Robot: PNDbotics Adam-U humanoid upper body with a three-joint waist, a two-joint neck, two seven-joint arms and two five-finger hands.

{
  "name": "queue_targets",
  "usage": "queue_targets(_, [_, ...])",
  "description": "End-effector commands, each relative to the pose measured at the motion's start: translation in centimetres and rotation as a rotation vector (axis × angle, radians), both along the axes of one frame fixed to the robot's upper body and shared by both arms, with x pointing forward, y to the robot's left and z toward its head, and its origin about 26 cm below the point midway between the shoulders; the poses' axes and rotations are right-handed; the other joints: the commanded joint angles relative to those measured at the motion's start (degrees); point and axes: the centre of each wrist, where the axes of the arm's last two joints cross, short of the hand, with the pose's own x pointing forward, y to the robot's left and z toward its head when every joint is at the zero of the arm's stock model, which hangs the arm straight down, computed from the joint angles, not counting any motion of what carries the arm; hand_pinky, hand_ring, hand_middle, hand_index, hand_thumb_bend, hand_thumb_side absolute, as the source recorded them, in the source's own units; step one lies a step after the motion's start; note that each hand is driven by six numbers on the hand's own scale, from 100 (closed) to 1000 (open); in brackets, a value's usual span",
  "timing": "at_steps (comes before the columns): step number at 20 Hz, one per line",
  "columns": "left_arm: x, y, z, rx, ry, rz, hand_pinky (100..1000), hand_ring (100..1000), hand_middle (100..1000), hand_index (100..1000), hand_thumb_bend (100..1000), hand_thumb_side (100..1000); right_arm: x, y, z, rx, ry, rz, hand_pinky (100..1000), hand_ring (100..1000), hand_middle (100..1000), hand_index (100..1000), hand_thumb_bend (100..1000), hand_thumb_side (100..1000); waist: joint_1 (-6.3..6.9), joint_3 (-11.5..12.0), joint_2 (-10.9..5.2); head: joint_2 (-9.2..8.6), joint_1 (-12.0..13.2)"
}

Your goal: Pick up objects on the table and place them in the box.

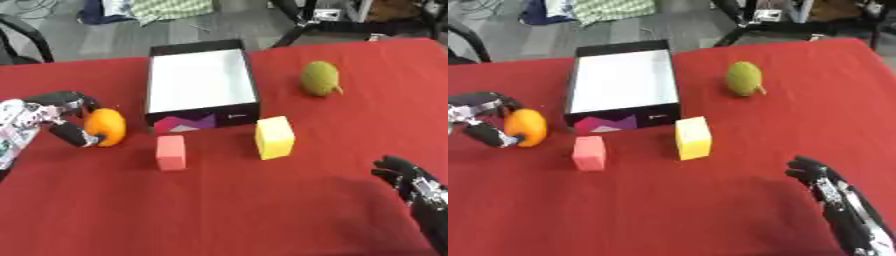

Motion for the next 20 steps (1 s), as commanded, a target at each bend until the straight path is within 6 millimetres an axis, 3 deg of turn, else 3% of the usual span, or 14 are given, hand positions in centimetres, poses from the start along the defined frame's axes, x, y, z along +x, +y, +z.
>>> queue_targets(1, [0.5, 0.6, 1.2, 0.037, -0.054, -0.012, 738, 646, 654, 827, 192, 181, 0.1, -0.1, 0.4, -0.004, -0.016, -0.001, 1000, 850, 803, 863, 100, 797, -0.79, 0.0, -1.65, -0.05, -0.2])
queue_targets(2, [0.5, 0.5, 1.2, 0.044, -0.063, -0.021, 713, 587, 580, 765, 132, 121, 0.1, -0.1, 0.4, -0.004, -0.016, -0.002, 1000, 850, 803, 863, 100, 799, -0.80, 0.0, -1.64, -0.05, -0.3])
queue_targets(4, [0.6, 0.4, 1.4, 0.059, -0.097, -0.041, 679, 515, 490, 675, 100, 100, 0.1, -0.2, 0.4, -0.003, -0.015, -0.004, 1000, 850, 803, 863, 100, 803, -0.82, 0.1, -1.65, -0.05, -0.3])
queue_targets(7, [0.8, 0.1, 2.7, 0.080, -0.189, -0.072, 662, 480, 444, 623, 100, 100, 0.1, -0.2, 0.4, -0.003, -0.013, -0.006, 1000, 850, 803, 863, 100, 801, -0.83, 0.1, -1.71, -0.05, -0.4])
queue_targets(10, [1.0, -0.2, 5.1, 0.099, -0.308, -0.098, 664, 469, 432, 613, 100, 100, 0.1, -0.2, 0.3, -0.002, -0.013, -0.009, 1000, 850, 803, 863, 100, 798, -0.85, 0.2, -1.87, -0.05, -0.5])
queue_targets(15, [1.2, -2.0, 11.7, 0.032, -0.562, -0.138, 674, 460, 428, 617, 100, 100, 0.0, -0.2, 0.2, -0.001, -0.008, -0.009, 1000, 850, 803, 863, 100, 798, -0.92, 0.2, -2.15, -0.05, -0.8])
queue_targets(17, [1.6, -3.4, 12.7, 0.015, -0.601, -0.171, 678, 471, 441, 631, 100, 100, 0.0, -0.1, 0.2, 0.000, -0.007, -0.007, 1000, 850, 803, 863, 100, 799, -0.98, 0.1, -2.22, -0.05, -0.8])
queue_targets(20, [2.5, -6.0, 12.3, 0.030, -0.569, -0.237, 682, 490, 463, 654, 100, 100, 0.0, -0.1, 0.2, 0.002, -0.007, -0.004, 1000, 850, 803, 863, 100, 799, -1.10, -0.4, -2.21, -0.05, -0.8])
